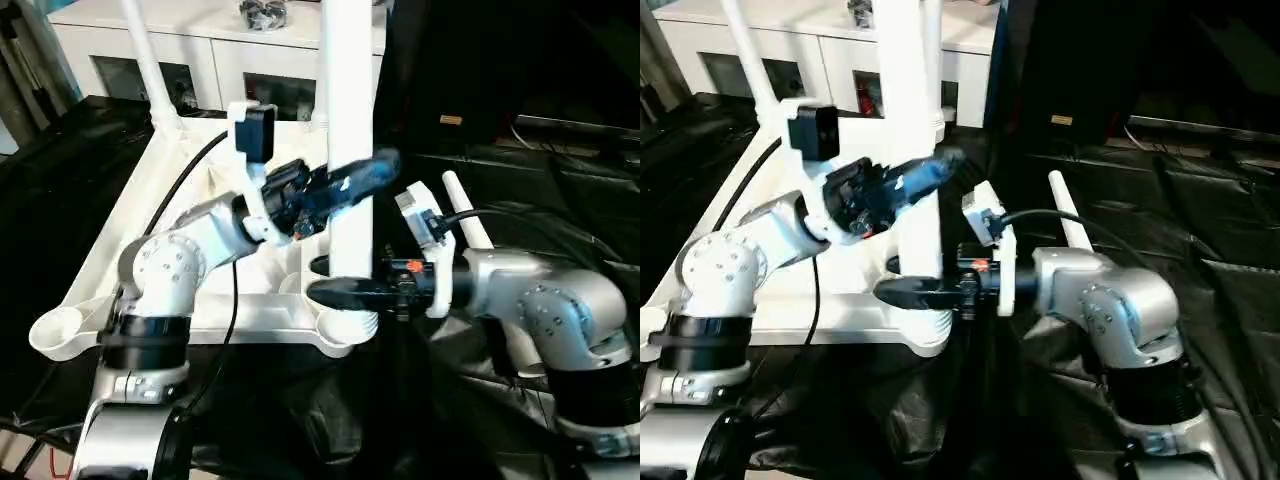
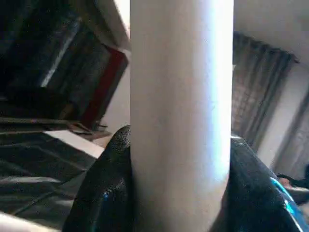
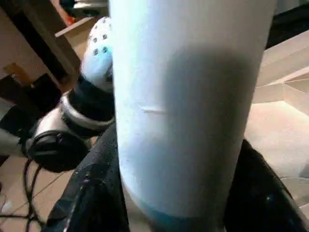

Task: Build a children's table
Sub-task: Pick table leg

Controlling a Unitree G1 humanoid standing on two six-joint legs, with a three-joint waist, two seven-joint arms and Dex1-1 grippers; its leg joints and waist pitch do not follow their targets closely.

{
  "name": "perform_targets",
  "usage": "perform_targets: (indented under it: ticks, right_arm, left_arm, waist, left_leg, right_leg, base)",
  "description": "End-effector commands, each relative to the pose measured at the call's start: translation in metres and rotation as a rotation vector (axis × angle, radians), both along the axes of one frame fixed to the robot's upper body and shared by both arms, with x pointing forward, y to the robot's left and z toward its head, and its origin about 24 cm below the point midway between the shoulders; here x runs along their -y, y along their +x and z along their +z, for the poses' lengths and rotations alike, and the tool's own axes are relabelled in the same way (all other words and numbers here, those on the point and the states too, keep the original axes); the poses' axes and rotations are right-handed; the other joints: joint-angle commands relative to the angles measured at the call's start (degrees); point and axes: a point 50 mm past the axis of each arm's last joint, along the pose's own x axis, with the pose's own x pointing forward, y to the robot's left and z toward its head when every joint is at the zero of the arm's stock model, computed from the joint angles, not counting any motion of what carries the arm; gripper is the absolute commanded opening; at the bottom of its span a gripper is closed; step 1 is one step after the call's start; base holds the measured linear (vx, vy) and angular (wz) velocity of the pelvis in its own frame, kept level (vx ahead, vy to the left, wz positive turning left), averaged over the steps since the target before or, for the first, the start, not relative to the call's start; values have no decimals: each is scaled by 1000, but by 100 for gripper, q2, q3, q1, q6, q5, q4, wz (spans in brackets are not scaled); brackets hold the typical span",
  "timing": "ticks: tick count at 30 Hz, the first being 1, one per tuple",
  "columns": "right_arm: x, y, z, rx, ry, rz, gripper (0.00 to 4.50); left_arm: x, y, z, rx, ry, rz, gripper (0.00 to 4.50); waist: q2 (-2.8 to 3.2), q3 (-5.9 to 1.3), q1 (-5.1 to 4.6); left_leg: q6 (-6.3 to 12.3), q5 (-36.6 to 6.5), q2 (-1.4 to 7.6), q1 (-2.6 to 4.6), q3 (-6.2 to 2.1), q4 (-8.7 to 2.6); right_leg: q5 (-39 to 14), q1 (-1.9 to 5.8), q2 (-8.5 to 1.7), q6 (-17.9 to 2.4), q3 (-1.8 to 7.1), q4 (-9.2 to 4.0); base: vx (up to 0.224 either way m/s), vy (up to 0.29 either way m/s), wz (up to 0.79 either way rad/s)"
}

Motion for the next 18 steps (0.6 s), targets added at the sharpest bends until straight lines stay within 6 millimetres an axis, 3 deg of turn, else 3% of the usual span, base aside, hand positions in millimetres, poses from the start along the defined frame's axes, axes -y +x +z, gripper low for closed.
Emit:
perform_targets:
  ticks: [1, 8, 9, 14, 18]
  right_arm:
    - [-1, 2, 2, 16, 3, -39, 206]
    - [-12, 13, 8, 86, 1, -198, 198]
    - [-15, 15, 8, 101, -11, -230, 198]
    - [-22, 21, 9, 161, -72, -334, 197]
    - [-30, 23, 8, 181, -94, -398, 197]
  left_arm:
    - [0, 3, 6, 28, 13, 72, 259]
    - [2, 16, -2, 16, 146, 346, 305]
    - [2, 20, -5, 17, 202, 428, 304]
    - [4, 34, -13, -48, 357, 670, 304]
    - [6, 39, -14, -112, 348, 809, 271]
  waist:
    - [22, -435, 13]
    - [16, -429, 8]
    - [38, -429, -1]
    - [39, -440, -13]
    - [31, -446, -18]
  left_leg:
    - [-164, -1054, 276, 146, -146, -376]
    - [-264, -1146, 279, 155, -158, -398]
    - [-289, -1128, 299, 144, -173, -412]
    - [-320, -1051, 267, 122, -162, -395]
    - [-294, -1019, 262, 123, -164, -382]
  right_leg:
    - [-1434, 250, -439, -1004, 237, -429]
    - [-1623, 244, -444, -812, 242, -458]
    - [-1542, 237, -443, -778, 249, -445]
    - [-1375, 260, -427, -727, 249, -430]
    - [-1308, 263, -429, -738, 245, -441]
  base:
    - [0, 0, 0]
    - [0, 0, 0]
    - [0, 0, 0]
    - [0, 0, 0]
    - [0, 0, 0]
